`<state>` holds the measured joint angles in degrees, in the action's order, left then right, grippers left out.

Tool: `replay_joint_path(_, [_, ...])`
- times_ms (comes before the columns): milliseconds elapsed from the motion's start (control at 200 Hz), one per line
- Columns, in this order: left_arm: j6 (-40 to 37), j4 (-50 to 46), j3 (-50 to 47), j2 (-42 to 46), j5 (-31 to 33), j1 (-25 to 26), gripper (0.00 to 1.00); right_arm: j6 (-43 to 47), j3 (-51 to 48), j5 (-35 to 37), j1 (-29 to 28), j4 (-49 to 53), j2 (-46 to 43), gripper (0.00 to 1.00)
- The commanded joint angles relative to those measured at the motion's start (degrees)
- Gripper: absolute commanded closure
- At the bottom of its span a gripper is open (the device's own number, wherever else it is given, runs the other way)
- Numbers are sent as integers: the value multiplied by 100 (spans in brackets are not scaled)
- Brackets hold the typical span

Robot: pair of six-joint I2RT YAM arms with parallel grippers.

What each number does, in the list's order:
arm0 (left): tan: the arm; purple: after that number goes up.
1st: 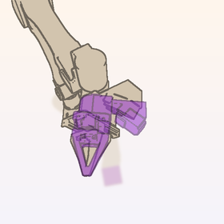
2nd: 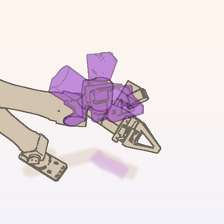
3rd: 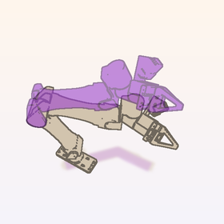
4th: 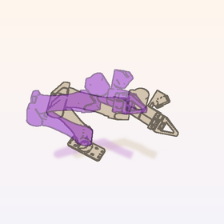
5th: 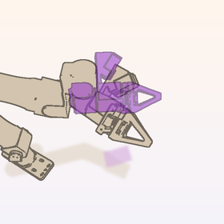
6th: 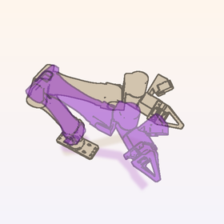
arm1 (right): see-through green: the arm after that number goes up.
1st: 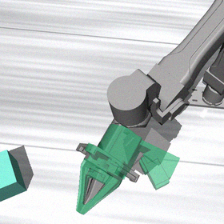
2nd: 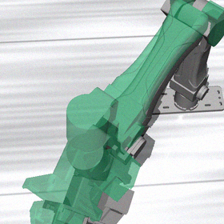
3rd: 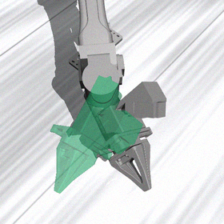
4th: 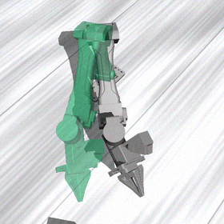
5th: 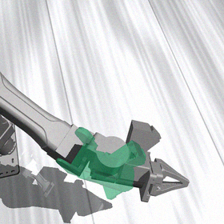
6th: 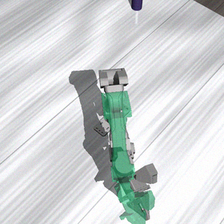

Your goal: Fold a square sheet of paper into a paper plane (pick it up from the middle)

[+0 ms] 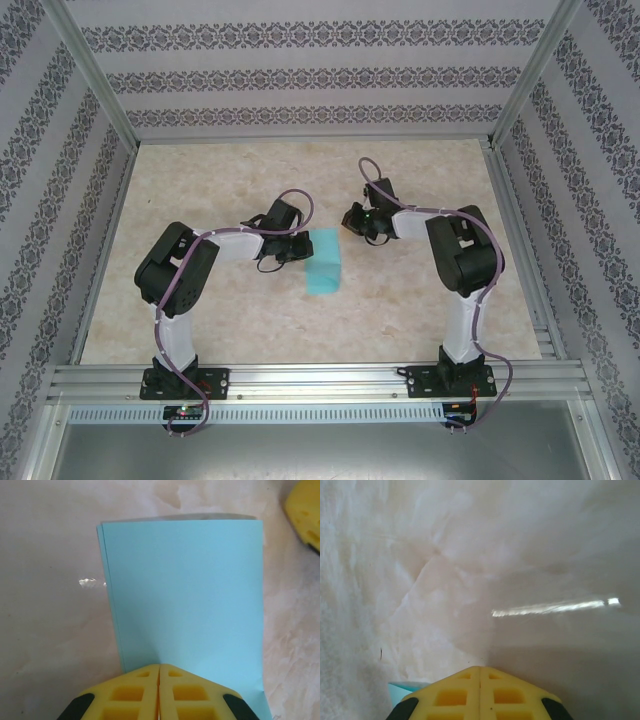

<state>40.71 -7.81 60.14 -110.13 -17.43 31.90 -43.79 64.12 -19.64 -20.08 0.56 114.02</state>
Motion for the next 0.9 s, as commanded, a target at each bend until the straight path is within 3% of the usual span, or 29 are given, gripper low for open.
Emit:
replay_joint_path(0, [-109,-1192,-477,-600,589,79,91,142,-185,182,-186,53,-612,99])
replay_joint_path(255, [-84,-1159,-515,-539,665,93,90,-373,-1513,-579,-710,-350,-1440,98])
replay_joint_path(320, [-83,-1146,-533,-511,691,89,90,-428,-1691,-502,-894,-232,-1639,98])
replay_joint_path(894, [-36,-1097,-550,-536,700,106,91,-106,-1652,-646,-1139,225,-1330,98])
